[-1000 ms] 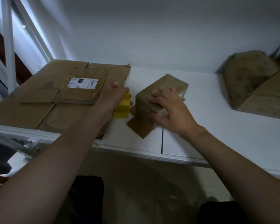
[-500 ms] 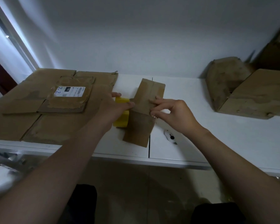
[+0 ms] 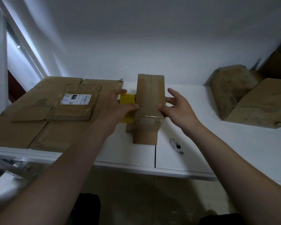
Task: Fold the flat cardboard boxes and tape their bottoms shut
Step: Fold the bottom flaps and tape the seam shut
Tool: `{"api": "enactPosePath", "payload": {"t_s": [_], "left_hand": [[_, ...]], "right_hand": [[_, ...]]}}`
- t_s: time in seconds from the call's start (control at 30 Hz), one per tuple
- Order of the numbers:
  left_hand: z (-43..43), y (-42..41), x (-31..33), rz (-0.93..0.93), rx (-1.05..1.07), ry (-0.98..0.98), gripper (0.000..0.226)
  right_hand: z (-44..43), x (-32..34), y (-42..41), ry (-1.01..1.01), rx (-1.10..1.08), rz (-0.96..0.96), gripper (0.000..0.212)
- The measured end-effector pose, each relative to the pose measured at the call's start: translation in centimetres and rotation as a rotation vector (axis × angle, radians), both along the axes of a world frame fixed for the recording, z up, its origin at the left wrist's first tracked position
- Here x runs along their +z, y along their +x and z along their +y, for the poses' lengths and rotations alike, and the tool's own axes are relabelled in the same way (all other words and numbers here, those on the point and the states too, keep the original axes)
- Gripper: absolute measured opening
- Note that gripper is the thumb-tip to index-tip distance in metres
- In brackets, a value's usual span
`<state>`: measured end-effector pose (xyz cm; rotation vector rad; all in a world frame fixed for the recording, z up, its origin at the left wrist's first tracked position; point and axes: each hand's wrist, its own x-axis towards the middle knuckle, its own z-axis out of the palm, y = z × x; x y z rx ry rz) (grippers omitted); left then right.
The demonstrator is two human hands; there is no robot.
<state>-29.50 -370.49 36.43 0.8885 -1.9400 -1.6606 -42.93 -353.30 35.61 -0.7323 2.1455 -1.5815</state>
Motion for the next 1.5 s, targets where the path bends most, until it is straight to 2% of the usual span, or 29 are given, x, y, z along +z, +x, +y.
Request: {"api": "enactPosePath", "payload": {"t_s": [0.13, 0.3, 0.43, 0.57, 0.77, 0.83, 0.87, 0.93, 1.0, 1.03, 1.17, 1.33, 1.5], "left_hand": [[0.3, 0.5, 0.0, 0.019, -0.001, -0.021, 0.065], [0.8, 0.6, -0.6, -0.019, -0.056, -0.04, 0.069], [1.1, 0.3, -0.8, -0.041, -0.041, -0.027, 0.062], [1.4, 0.4, -1.1, -0.133, -0.044, -0.018, 0.062], [1.5, 0.9, -0.7, -0.258, -0.056, 0.012, 0.064], [1.4, 1.3, -0.7, -0.276, -0.071, 0.048, 0.059], [1.4, 1.5, -0.6, -0.272, -0.088, 0.098, 0.055], [1.6, 1.9, -0.3, -0.26, -0.132, 0.202, 0.049], [1.6, 2.3, -0.1, -0.26, -0.134, 0.202, 0.043], [1.3, 2.4, -0.1, -0.266, -0.111, 0.161, 0.04], [-1.2, 3.9, 0.1, -0.294, 0.018, -0.057, 0.04], [-5.3, 5.7, 0.8, -0.197, 0.261, -0.123, 0.035], [-6.0, 5.4, 0.5, -0.178, 0.306, -0.157, 0.042]], "right_hand": [[0.1, 0.3, 0.4, 0.022, 0.002, 0.095, 0.079], [1.0, 0.5, 0.6, 0.076, 0.001, 0.125, 0.084], [1.4, 0.7, 1.0, 0.111, 0.02, 0.108, 0.073], [1.7, 0.5, 1.4, 0.184, 0.067, 0.026, 0.069], [1.6, 1.0, 1.5, 0.298, 0.118, 0.011, 0.065], [1.5, 1.3, 1.8, 0.38, 0.122, 0.066, 0.062], [1.2, 1.3, 1.9, 0.451, 0.116, 0.134, 0.069], [0.3, 1.4, 2.5, 0.607, 0.111, 0.267, 0.097], [-0.9, 1.3, 3.6, 0.725, 0.118, 0.366, 0.121], [-1.4, 1.2, 4.1, 0.753, 0.123, 0.408, 0.124], [-3.0, 0.7, 4.8, 0.726, 0.17, 0.459, 0.11], [-3.7, 1.3, 3.7, 0.569, 0.367, 0.482, 0.082], [-2.4, 2.1, 1.8, 0.578, 0.561, 0.54, 0.071]]}}
